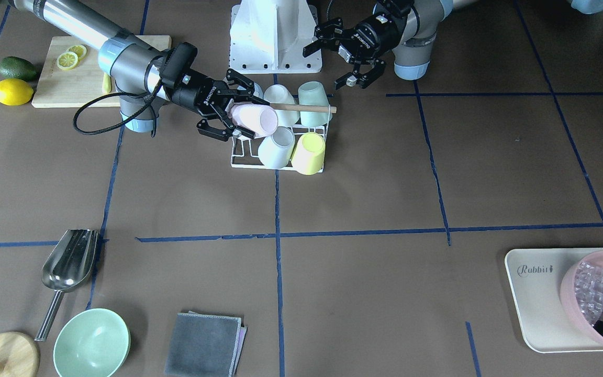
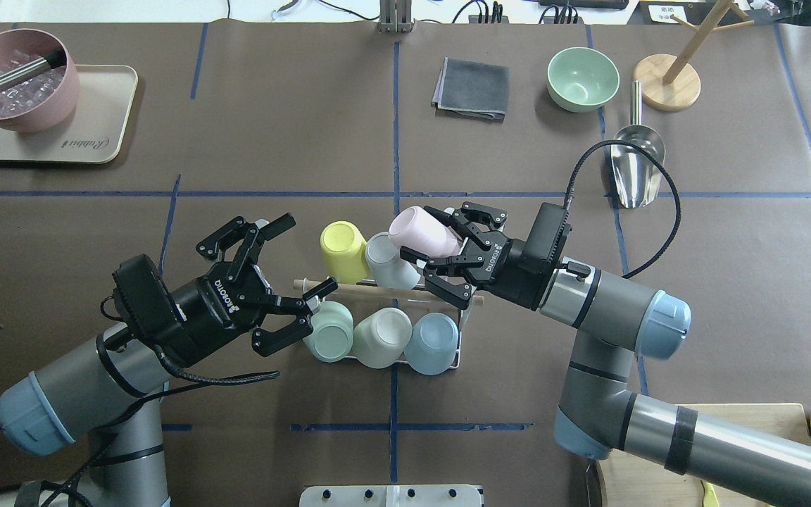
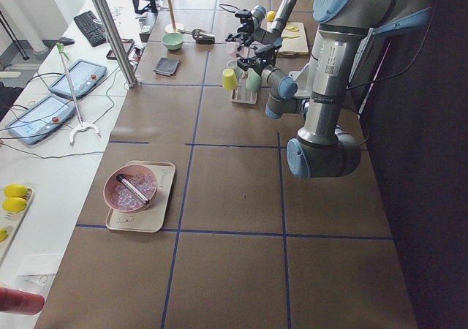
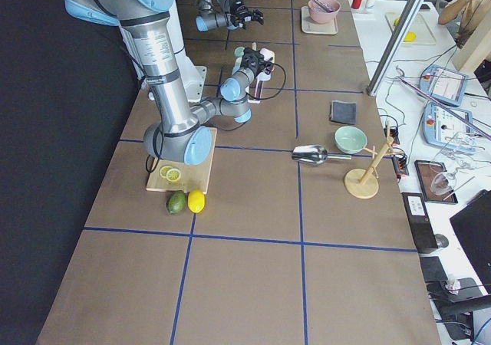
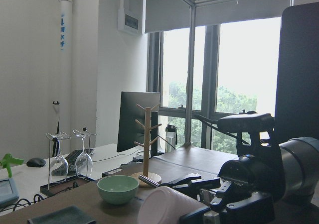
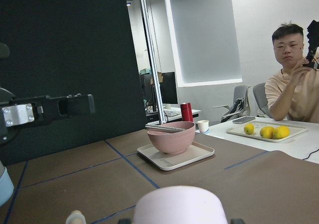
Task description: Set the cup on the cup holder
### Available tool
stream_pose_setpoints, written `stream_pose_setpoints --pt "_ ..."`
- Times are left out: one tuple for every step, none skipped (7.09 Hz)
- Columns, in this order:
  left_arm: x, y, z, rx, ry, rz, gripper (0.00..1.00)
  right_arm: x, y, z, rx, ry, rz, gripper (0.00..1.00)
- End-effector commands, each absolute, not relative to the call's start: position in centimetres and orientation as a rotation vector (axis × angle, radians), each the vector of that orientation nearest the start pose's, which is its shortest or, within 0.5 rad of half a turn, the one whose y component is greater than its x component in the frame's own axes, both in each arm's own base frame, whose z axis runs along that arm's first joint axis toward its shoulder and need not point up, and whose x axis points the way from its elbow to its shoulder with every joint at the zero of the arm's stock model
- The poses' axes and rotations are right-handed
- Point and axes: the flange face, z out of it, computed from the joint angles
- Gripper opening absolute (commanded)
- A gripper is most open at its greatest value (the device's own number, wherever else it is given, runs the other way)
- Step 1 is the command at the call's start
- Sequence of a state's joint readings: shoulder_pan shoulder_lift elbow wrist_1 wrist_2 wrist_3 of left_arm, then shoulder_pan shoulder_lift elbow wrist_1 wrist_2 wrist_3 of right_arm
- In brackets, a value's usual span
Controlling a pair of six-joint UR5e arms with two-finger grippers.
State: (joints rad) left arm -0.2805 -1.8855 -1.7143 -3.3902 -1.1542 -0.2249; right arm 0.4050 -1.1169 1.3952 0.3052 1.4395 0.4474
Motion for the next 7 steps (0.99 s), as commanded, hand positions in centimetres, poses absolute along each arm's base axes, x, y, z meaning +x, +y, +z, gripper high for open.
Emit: stream_pose_setpoints --pt "40.6 -32.2 26.5 1.767 1.294 0.101 1.0 -48.6 -36.7 30.4 1.542 -1.503 -0.278 0.11" --pt "39.8 -33.9 27.5 1.759 1.216 0.116 1.0 -48.3 -36.7 30.6 1.541 -1.499 -0.276 0.45" --pt "38.7 -37.2 27.8 1.716 1.074 0.146 1.0 -47.7 -37.5 30.6 1.556 -1.482 -0.269 0.99" --pt "37.9 -40.2 28.5 1.656 0.978 0.154 1.0 -47.6 -37.5 30.6 1.557 -1.482 -0.269 1.0" --pt "37.7 -42.1 29.0 1.56 0.976 0.175 1.0 -47.6 -37.5 30.6 1.558 -1.483 -0.268 1.0" --pt "36.8 -44.1 29.6 1.45 0.999 0.178 1.0 -47.6 -37.5 30.6 1.557 -1.482 -0.269 1.0" --pt "35.0 -46.9 30.5 1.32 1.004 0.212 1.0 -47.7 -37.5 30.5 1.558 -1.483 -0.268 1.0"
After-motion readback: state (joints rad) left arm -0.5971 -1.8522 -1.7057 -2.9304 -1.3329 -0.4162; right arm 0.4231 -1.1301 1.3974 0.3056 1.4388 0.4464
